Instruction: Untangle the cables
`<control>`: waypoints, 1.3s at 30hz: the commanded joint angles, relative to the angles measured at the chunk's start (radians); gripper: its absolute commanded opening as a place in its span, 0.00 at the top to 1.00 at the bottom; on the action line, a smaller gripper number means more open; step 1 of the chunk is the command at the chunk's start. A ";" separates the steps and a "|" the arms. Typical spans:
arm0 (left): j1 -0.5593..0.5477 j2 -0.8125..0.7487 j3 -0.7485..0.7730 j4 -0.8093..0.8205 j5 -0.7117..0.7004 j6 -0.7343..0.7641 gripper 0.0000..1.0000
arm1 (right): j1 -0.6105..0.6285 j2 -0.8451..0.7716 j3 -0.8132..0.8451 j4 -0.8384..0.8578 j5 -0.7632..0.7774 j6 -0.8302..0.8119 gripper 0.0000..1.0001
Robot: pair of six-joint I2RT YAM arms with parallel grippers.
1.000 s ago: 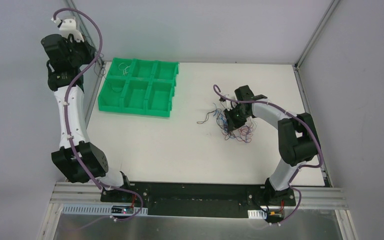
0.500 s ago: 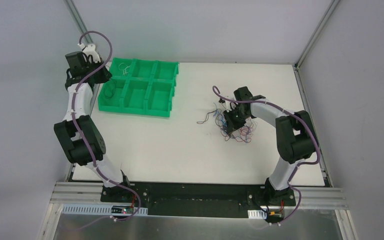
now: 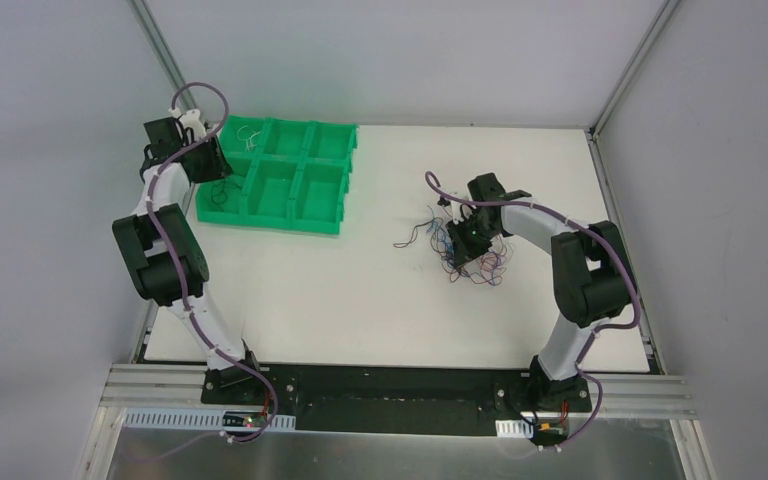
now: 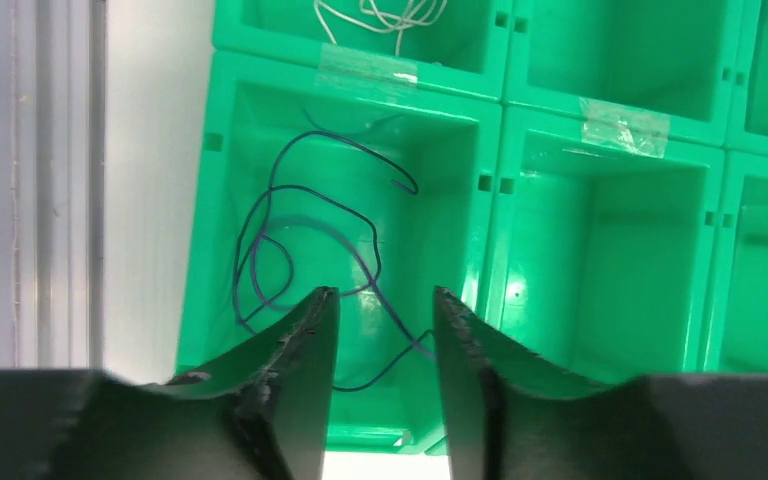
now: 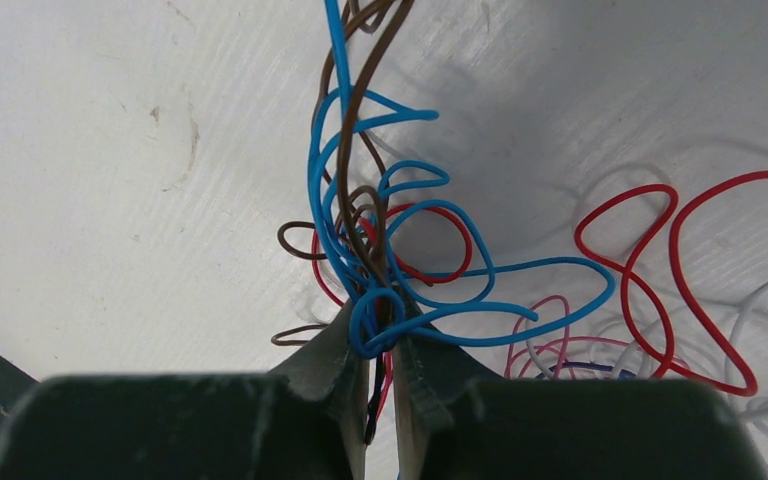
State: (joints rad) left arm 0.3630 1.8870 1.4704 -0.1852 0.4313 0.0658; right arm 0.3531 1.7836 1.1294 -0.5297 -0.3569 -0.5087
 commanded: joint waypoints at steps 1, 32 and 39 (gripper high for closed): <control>0.016 -0.084 0.059 -0.030 0.008 0.031 0.50 | -0.004 -0.017 0.030 -0.039 -0.039 0.022 0.88; -0.488 -0.654 -0.059 -0.576 0.391 0.461 0.05 | 0.058 -0.370 0.089 -0.076 -0.542 0.024 1.00; -0.735 -0.644 -0.246 -0.426 0.483 0.532 0.01 | 0.140 -0.418 0.059 -0.014 -0.580 0.027 0.98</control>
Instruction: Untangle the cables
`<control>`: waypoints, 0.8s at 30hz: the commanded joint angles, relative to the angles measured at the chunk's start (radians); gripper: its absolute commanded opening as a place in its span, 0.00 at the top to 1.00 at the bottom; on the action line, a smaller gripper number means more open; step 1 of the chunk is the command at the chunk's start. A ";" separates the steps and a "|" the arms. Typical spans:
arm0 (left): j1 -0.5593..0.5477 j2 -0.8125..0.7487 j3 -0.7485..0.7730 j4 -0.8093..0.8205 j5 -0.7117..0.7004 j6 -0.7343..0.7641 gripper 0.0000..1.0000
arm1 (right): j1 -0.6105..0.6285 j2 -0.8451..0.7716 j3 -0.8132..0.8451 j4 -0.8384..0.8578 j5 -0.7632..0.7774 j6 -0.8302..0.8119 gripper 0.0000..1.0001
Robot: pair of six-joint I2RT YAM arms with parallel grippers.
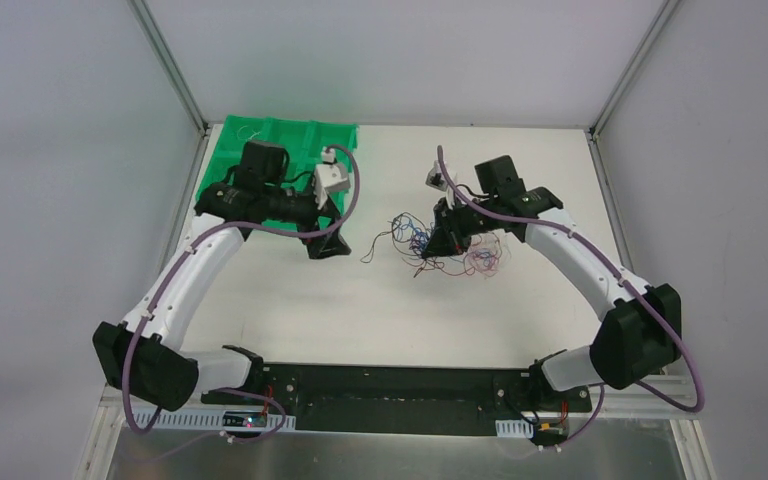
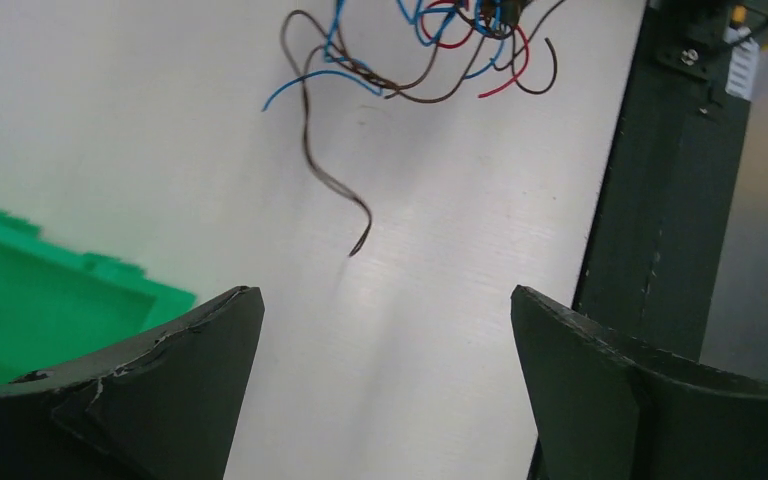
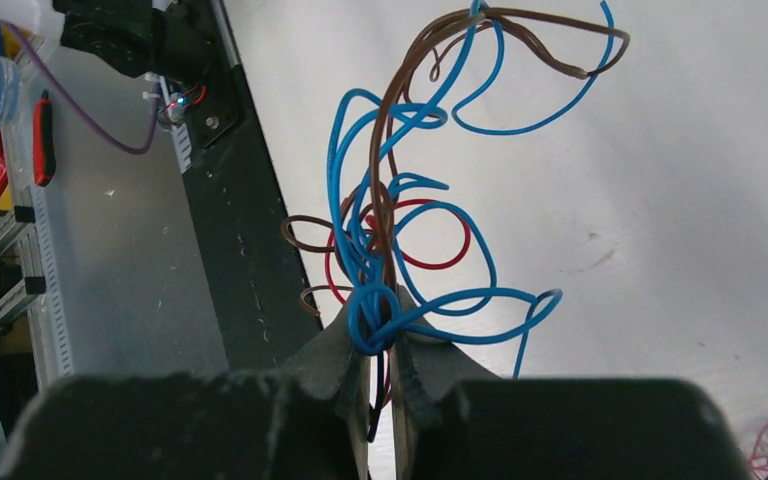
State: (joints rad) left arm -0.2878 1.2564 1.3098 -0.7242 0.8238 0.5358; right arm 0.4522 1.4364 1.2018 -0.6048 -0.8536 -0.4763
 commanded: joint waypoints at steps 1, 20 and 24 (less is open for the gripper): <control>-0.109 -0.023 -0.123 0.176 0.086 0.041 0.01 | 0.060 -0.079 -0.022 0.055 -0.073 -0.031 0.97; -0.287 0.000 -0.249 0.601 0.102 -0.052 0.52 | 0.184 -0.128 -0.107 0.021 0.131 -0.161 0.97; -0.312 0.025 -0.234 0.617 0.095 -0.027 0.64 | 0.190 -0.113 -0.102 0.013 0.130 -0.162 0.97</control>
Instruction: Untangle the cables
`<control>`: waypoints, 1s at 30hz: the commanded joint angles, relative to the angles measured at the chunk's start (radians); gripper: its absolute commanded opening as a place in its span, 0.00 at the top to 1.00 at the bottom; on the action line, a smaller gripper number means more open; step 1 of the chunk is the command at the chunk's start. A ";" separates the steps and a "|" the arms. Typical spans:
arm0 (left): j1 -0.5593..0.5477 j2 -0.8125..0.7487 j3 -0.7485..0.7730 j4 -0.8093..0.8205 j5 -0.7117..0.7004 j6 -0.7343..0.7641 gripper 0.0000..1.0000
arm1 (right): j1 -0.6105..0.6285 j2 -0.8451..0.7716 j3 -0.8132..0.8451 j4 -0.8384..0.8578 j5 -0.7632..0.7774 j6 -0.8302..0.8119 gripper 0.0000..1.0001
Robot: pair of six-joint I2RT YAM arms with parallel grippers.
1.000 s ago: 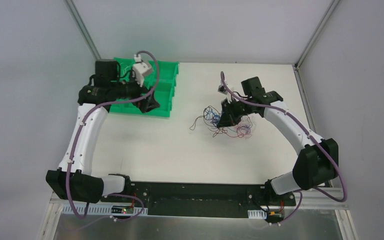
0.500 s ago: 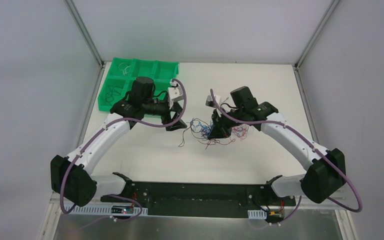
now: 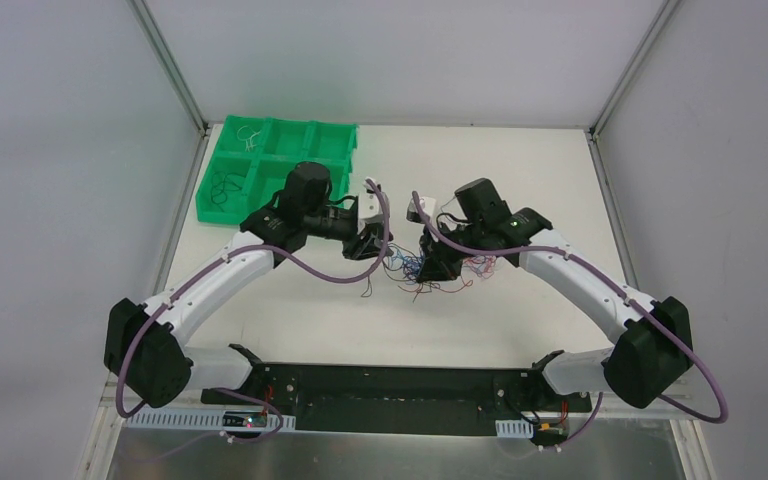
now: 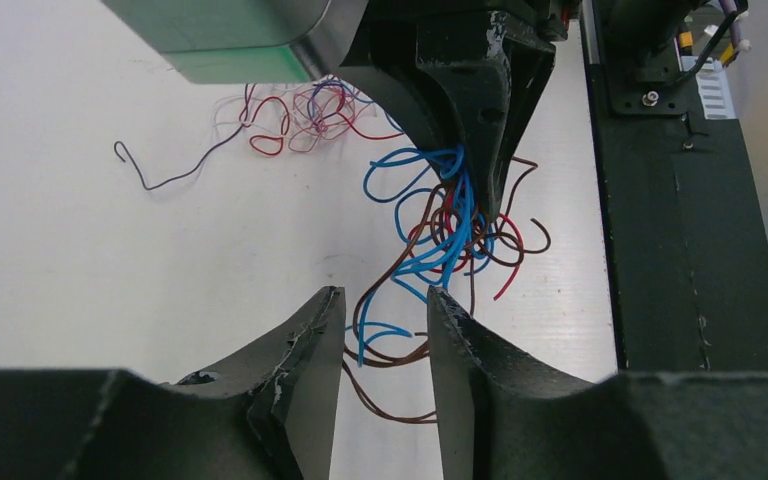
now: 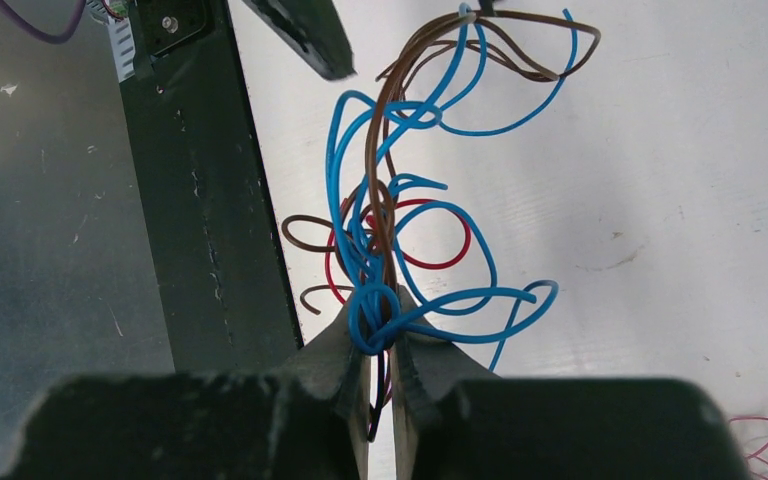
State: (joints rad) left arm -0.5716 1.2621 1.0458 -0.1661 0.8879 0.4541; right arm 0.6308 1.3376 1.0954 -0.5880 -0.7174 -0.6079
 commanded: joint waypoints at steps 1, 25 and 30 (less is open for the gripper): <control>-0.033 0.021 0.029 0.064 0.030 0.060 0.64 | 0.013 -0.011 0.006 -0.003 -0.008 -0.030 0.97; 0.050 -0.001 0.157 0.156 -0.228 -0.250 1.00 | -0.247 0.110 -0.036 -0.057 0.073 0.067 0.91; 0.141 0.050 0.368 0.127 -0.255 -0.336 1.00 | -0.337 0.181 -0.076 -0.085 0.158 -0.017 0.90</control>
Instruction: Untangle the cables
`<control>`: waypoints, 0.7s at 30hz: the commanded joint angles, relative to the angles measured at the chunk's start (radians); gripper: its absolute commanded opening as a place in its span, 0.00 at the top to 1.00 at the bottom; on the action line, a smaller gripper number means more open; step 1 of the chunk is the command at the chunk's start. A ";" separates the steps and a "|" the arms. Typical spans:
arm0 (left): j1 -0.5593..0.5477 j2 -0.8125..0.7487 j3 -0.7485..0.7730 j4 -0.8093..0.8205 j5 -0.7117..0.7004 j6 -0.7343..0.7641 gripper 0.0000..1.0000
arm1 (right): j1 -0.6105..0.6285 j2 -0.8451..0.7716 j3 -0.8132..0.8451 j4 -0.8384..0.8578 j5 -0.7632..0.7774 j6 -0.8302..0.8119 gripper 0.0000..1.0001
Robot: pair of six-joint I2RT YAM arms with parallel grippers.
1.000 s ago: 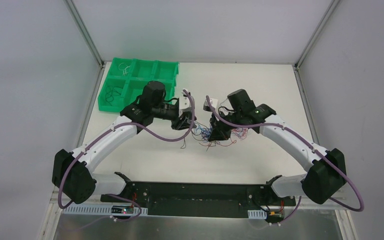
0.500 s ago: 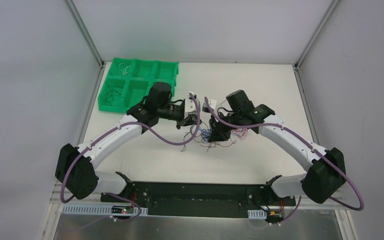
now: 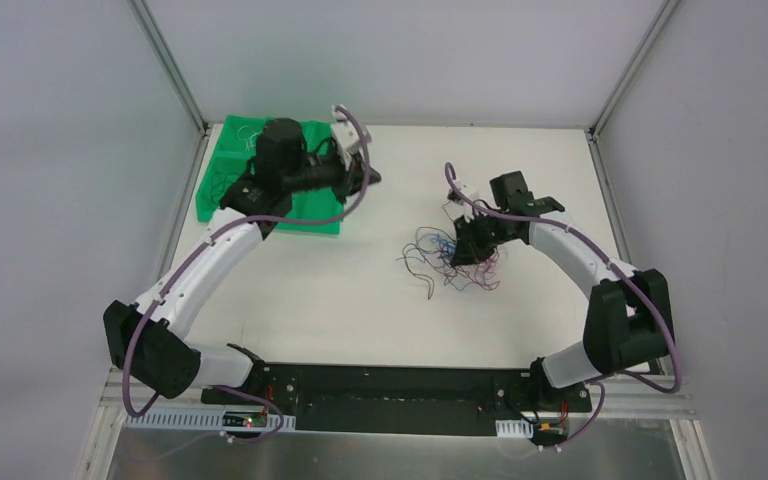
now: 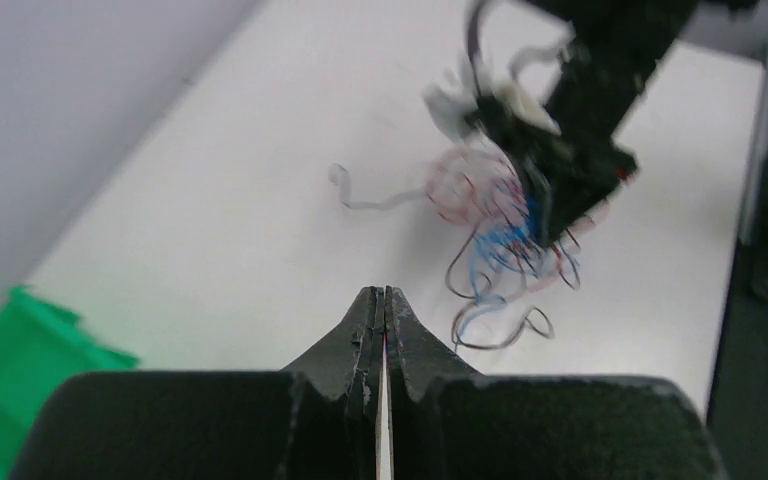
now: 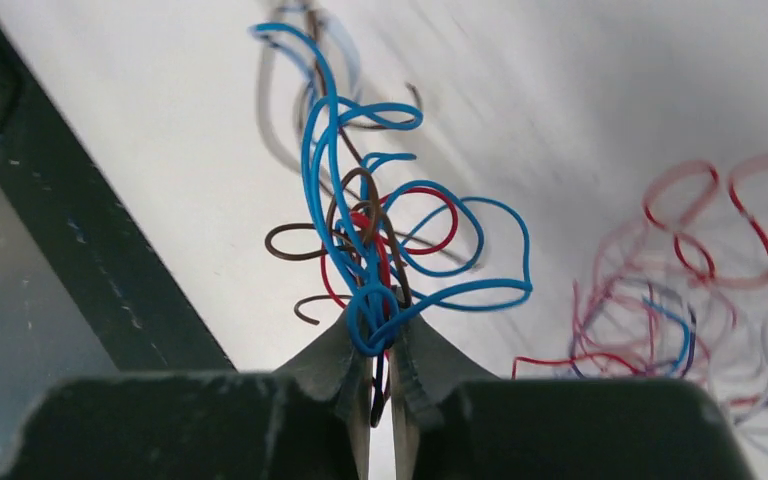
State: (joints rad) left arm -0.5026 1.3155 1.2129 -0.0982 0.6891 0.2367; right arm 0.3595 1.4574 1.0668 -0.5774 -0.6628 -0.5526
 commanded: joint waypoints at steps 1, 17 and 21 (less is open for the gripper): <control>0.089 0.009 0.237 0.057 -0.064 -0.127 1.00 | -0.088 0.078 -0.055 -0.100 0.113 -0.088 0.89; 0.118 0.055 0.015 -0.124 -0.040 -0.279 0.13 | -0.164 0.086 0.107 -0.109 -0.078 0.029 1.00; 0.027 0.193 -0.050 -0.039 -0.043 -0.403 0.01 | -0.159 0.098 0.103 -0.111 -0.077 0.049 1.00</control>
State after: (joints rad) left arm -0.3981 1.4113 1.2087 -0.2001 0.6426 -0.0078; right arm 0.1928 1.5780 1.1484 -0.6792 -0.6888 -0.5491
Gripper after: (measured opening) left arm 0.965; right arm 0.039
